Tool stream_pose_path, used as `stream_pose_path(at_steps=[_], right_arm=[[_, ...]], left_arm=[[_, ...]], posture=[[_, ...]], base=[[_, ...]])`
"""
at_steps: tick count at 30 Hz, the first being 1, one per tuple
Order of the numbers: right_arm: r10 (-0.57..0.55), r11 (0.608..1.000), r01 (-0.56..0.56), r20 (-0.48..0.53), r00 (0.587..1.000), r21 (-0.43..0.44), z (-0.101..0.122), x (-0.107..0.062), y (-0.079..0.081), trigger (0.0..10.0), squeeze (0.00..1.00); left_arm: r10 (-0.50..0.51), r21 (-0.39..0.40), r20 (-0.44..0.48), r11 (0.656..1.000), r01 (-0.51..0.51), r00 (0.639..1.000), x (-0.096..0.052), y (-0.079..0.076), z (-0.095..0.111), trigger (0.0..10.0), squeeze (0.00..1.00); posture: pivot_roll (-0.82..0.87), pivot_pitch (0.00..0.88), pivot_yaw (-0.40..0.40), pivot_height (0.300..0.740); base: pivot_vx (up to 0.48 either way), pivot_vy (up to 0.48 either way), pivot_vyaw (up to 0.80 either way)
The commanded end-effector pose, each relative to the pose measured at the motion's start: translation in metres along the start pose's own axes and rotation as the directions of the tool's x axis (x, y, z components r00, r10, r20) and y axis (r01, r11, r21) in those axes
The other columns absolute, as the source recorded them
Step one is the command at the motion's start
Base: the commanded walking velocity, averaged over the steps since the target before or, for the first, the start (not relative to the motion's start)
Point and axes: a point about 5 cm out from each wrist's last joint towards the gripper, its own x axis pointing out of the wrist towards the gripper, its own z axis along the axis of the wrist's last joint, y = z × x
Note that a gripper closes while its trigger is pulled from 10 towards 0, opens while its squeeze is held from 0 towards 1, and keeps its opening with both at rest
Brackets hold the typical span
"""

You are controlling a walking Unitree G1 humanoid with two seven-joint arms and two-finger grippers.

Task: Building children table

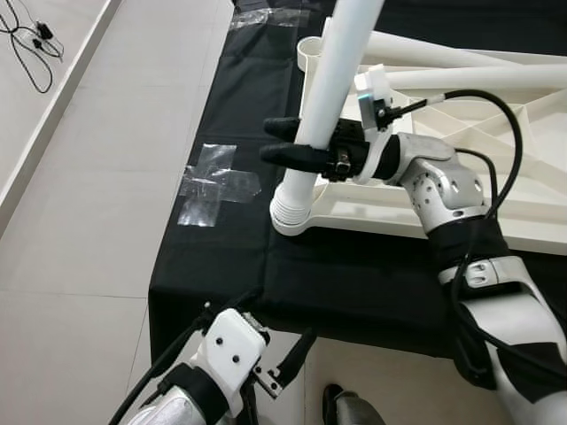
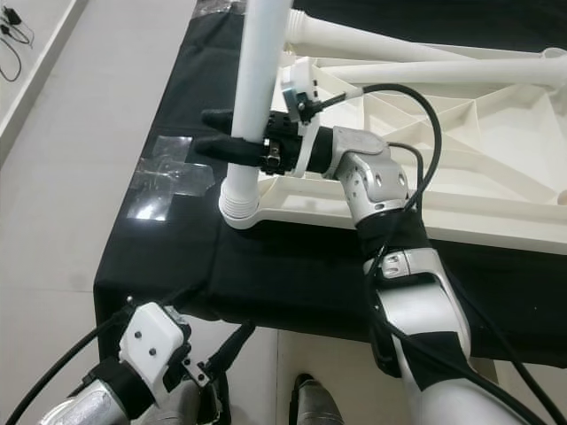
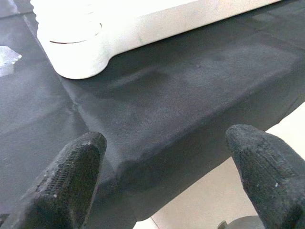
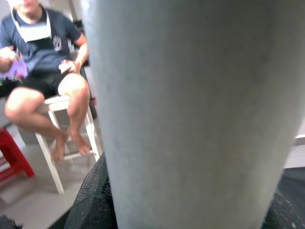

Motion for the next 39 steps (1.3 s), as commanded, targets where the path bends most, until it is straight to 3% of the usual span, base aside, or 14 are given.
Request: stream_pose_path(at_steps=[1, 7, 25, 34, 36, 39], right_arm=[[0.033, 0.999, -0.031, -0.120, 0.992, 0.019, -0.024, -0.002, 0.010, 10.0, 0.00], [0.114, 0.991, -0.127, -0.215, 0.970, -0.050, -0.030, 0.002, 0.029, 10.0, 0.00], [0.184, 0.965, -0.229, -0.295, 0.938, -0.124, -0.019, 0.008, 0.037, 10.0, 0.00], [0.094, 0.994, -0.104, -0.196, 0.976, -0.043, -0.013, 0.013, 0.028, 10.0, 0.00], [-0.002, 0.999, 0.007, -0.181, 0.984, 0.031, -0.018, 0.014, 0.022, 10.0, 0.00], [-0.033, 0.998, 0.044, -0.189, 0.982, 0.052, -0.022, 0.014, 0.022, 10.0, 0.00]], left_arm=[[-0.016, -0.008, -0.036, 1.000, 0.016, 0.999, -0.003, -0.002, -0.006, 10.0, 0.00], [-0.019, -0.007, -0.037, 1.000, 0.019, 0.999, -0.003, -0.001, -0.007, 10.0, 0.00], [-0.020, -0.005, -0.035, 1.000, 0.020, 0.999, -0.001, 0.000, -0.008, 10.0, 0.00], [-0.020, -0.004, -0.033, 1.000, 0.020, 0.999, 0.000, 0.001, -0.007, 10.0, 0.00], [-0.023, -0.005, -0.032, 1.000, 0.023, 0.999, 0.001, 0.001, -0.006, 10.0, 0.00], [-0.024, -0.005, -0.032, 1.000, 0.024, 0.999, 0.001, 0.001, -0.006, 10.0, 0.00]], posture=[[0.06, 0.385, 0.024, 0.740], [0.06, 0.381, 0.024, 0.740], [0.06, 0.381, 0.022, 0.740], [0.05, 0.383, 0.024, 0.740], [0.05, 0.383, 0.026, 0.740], [0.05, 0.383, 0.028, 0.740]], base=[[0.000, 0.000, 0.00], [0.000, 0.000, 0.00], [0.000, 0.000, 0.00], [0.000, 0.000, 0.00], [0.000, 0.000, 0.00], [0.000, 0.000, 0.00]])
